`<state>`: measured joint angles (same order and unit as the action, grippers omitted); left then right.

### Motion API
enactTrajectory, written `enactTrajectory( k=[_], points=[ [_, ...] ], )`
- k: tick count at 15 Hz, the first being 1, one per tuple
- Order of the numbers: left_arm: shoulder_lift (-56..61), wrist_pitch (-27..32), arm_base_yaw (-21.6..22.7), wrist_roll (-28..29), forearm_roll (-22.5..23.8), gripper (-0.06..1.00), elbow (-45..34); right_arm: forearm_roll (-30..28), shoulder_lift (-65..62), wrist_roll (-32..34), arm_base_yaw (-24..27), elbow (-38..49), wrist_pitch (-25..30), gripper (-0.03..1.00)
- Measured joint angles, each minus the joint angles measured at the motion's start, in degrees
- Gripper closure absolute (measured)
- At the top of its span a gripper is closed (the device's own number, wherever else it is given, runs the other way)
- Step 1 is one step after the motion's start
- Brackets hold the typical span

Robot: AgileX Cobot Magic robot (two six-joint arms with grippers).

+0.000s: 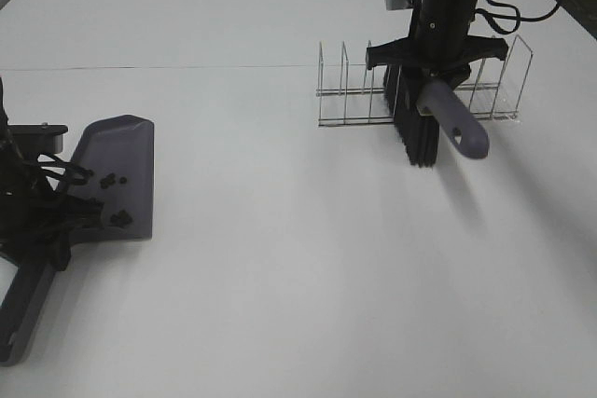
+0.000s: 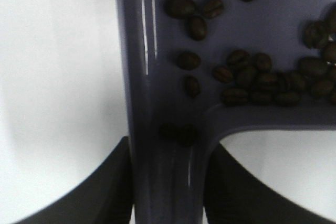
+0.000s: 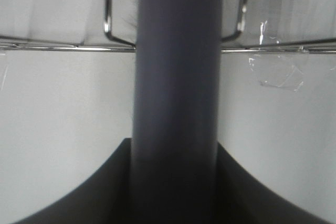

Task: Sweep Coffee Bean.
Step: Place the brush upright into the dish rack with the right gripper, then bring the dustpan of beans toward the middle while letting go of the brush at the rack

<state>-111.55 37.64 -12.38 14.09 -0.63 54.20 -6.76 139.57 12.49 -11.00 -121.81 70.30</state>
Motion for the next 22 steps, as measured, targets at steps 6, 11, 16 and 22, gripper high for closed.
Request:
enactTrajectory(
  k=[6,11,16,22],
  points=[
    [0.0,0.0,0.0,0.0,0.0,0.61,0.0,0.2,0.1,1.9,0.0,0.0,-0.6,0.61],
    [0.0,0.0,0.0,0.0,0.0,0.61,0.0,0.2,-0.2,0.9,0.0,-0.5,-0.5,0.43],
    [0.0,0.0,0.0,0.0,0.0,0.61,0.0,0.3,-3.3,-0.1,0.0,-0.5,-0.5,0.20],
    [4.4,1.9,0.0,0.0,0.1,0.61,-0.5,0.5,-14.6,-2.6,0.0,-0.5,-0.4,0.20]
  ],
)
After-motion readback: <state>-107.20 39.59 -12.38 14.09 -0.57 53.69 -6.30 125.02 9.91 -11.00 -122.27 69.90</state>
